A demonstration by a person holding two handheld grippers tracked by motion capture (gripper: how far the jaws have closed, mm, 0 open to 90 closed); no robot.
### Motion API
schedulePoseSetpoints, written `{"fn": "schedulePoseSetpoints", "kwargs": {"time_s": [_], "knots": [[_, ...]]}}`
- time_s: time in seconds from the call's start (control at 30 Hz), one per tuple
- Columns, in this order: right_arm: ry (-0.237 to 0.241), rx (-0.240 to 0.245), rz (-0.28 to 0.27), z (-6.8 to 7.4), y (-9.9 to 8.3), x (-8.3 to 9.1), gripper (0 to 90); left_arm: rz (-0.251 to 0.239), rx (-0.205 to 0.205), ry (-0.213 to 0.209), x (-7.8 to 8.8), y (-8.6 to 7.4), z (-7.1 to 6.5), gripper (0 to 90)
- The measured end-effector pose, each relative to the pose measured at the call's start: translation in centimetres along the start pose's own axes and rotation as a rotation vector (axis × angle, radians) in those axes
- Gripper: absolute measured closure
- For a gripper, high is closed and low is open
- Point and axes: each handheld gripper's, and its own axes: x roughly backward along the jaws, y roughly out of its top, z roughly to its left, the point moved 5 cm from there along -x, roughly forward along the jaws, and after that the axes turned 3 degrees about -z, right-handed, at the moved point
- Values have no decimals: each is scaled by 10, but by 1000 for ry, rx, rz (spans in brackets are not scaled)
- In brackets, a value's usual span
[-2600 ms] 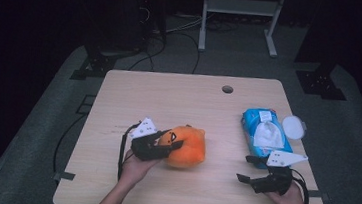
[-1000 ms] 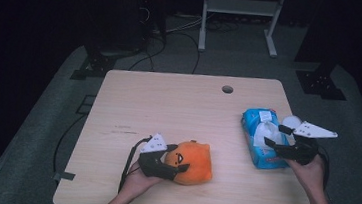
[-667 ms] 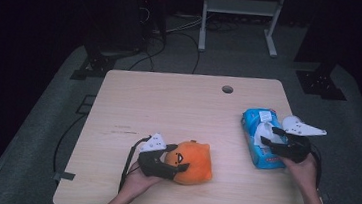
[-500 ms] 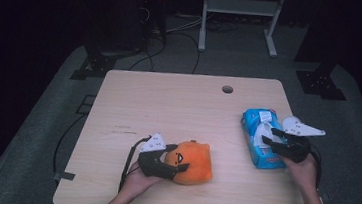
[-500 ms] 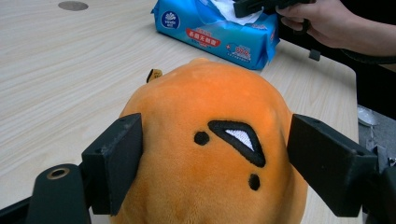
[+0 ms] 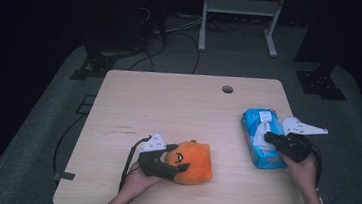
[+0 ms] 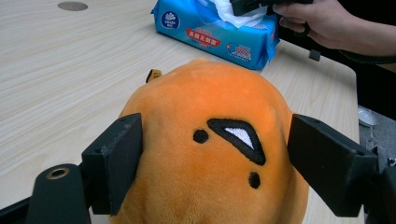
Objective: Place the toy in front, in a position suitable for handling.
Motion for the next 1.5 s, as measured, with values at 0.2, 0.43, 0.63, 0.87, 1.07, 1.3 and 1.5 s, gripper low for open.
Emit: {"fn": "schedulePoseSetpoints", "kwargs": {"time_s": [0.2, 0.43, 0.63, 0.87, 1.07, 1.3, 1.5], "knots": [[-15, 13, 21, 3, 3, 1, 874, -3, -1, -2, -1, 0, 0, 188], [-24, 11, 17, 4, 3, 4, 883, -2, -3, -2, -1, 0, 1, 188], [0, 6, -5, 8, 6, 9, 886, -3, -3, -3, -1, 0, 1, 188], [-34, 37, 2, 7, 7, 6, 779, -4, 0, -4, -1, 0, 1, 188], [-55, 55, -8, 8, 10, 2, 592, -3, -1, -3, -1, 0, 1, 187], [-52, 11, 13, 2, 6, -6, 629, 0, -6, -3, -1, 0, 1, 187], [-36, -25, 17, -3, 4, -3, 867, 1, -7, -5, 0, 0, 1, 187]]}}
